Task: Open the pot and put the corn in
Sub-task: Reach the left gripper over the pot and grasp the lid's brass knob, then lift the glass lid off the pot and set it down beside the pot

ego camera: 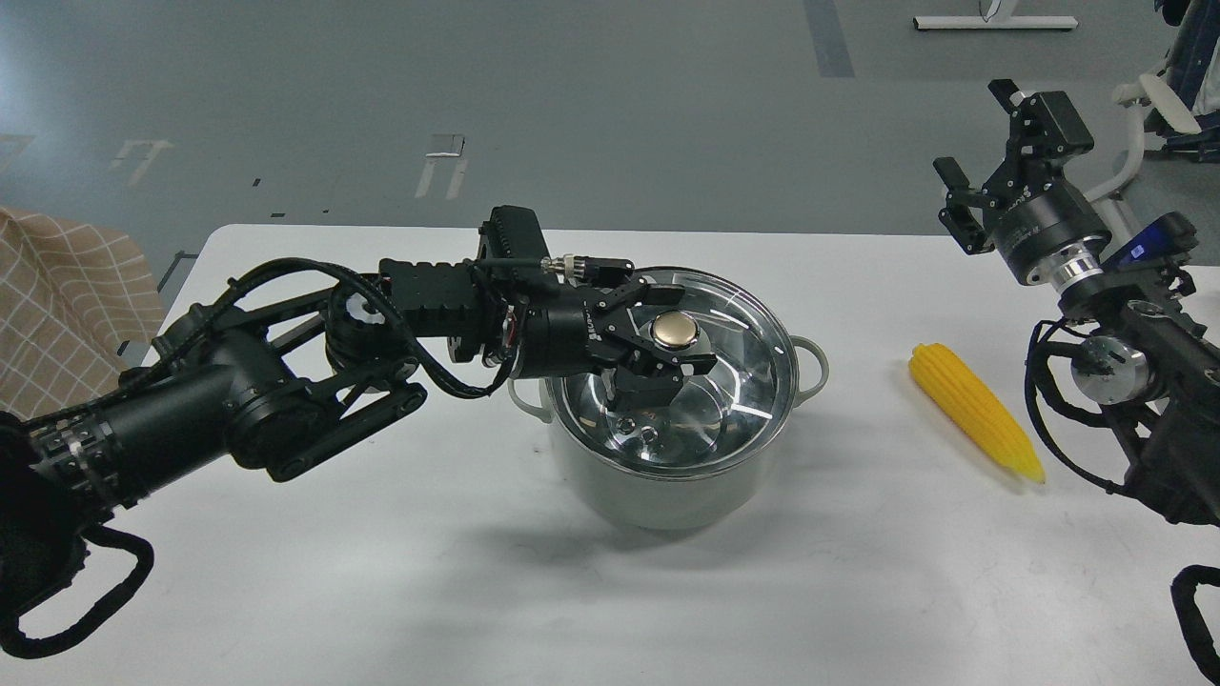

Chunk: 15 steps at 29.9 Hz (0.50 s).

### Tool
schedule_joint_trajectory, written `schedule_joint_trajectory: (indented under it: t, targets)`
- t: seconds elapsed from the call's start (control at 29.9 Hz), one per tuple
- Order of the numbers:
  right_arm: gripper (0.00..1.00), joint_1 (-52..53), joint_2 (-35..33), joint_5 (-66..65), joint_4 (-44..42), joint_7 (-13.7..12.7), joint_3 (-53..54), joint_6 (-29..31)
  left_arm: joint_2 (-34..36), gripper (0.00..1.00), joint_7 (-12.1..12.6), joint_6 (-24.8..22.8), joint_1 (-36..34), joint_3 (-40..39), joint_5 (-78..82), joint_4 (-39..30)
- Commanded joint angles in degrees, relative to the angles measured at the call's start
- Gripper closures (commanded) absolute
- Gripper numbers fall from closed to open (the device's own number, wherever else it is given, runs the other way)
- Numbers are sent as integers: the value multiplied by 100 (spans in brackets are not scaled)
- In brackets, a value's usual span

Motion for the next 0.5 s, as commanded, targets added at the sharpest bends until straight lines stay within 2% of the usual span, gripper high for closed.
schedule_joint_trajectory:
  t: [0.0, 0.07, 0.1, 0.17, 0.37, 0.47]
  targets:
    - [0, 0, 2, 0, 1, 0, 0, 2, 6, 48, -1, -21, 29, 1, -1, 0]
    - [0, 0, 2, 0, 1, 0, 0, -7, 14, 55, -1, -21, 82, 1, -1, 0]
    - [0, 0, 2, 0, 10, 0, 0, 2, 23, 73, -1, -30, 99, 1, -1, 0]
    - [0, -9, 2, -9, 10, 0, 0, 2, 6, 97, -1, -21, 100, -8, -1, 0]
    - [0, -9, 11, 0, 10, 0, 0, 2, 6, 98, -1, -21, 21, -35, -1, -35]
    - [0, -9, 11, 0, 10, 0, 0, 2, 14, 97, -1, -21, -277, -87, -1, -44]
